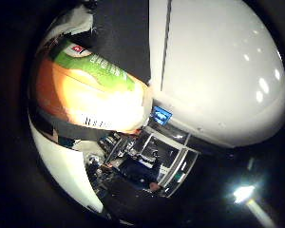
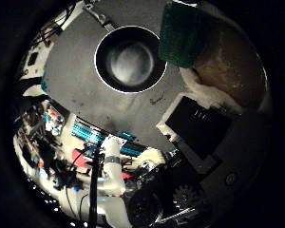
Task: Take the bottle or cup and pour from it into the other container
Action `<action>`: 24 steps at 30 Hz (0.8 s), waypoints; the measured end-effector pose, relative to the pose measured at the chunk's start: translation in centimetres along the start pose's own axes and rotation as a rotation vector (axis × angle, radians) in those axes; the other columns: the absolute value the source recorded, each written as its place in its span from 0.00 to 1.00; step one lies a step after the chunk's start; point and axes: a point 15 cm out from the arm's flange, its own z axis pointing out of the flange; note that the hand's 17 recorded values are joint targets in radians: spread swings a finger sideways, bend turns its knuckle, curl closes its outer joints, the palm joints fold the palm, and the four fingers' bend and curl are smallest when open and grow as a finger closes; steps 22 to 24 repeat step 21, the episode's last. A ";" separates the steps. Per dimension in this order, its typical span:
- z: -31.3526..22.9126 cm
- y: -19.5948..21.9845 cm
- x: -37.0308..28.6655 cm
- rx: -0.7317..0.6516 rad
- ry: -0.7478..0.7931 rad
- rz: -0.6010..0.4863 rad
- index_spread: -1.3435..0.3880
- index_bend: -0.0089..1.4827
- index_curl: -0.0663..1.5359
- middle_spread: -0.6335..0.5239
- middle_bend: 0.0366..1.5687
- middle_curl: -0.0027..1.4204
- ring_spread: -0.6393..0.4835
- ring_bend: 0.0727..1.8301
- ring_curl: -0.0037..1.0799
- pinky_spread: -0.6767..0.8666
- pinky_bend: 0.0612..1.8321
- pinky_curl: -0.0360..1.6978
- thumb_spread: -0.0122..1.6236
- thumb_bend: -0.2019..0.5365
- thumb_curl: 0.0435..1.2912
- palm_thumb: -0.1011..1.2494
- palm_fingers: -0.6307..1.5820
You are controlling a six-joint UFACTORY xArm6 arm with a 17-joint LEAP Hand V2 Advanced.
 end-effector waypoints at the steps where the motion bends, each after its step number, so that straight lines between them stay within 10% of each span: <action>1: -0.1 -0.2 -0.3 -0.003 0.007 -0.007 0.64 0.75 0.64 0.44 0.87 0.57 0.34 0.68 0.85 0.28 0.69 0.54 0.23 0.25 0.76 0.89 0.78; 24: -1.0 -0.7 -1.2 -0.001 0.049 -0.043 0.64 0.75 0.64 0.44 0.86 0.58 0.34 0.68 0.85 0.28 0.69 0.55 0.24 0.25 0.76 0.88 0.78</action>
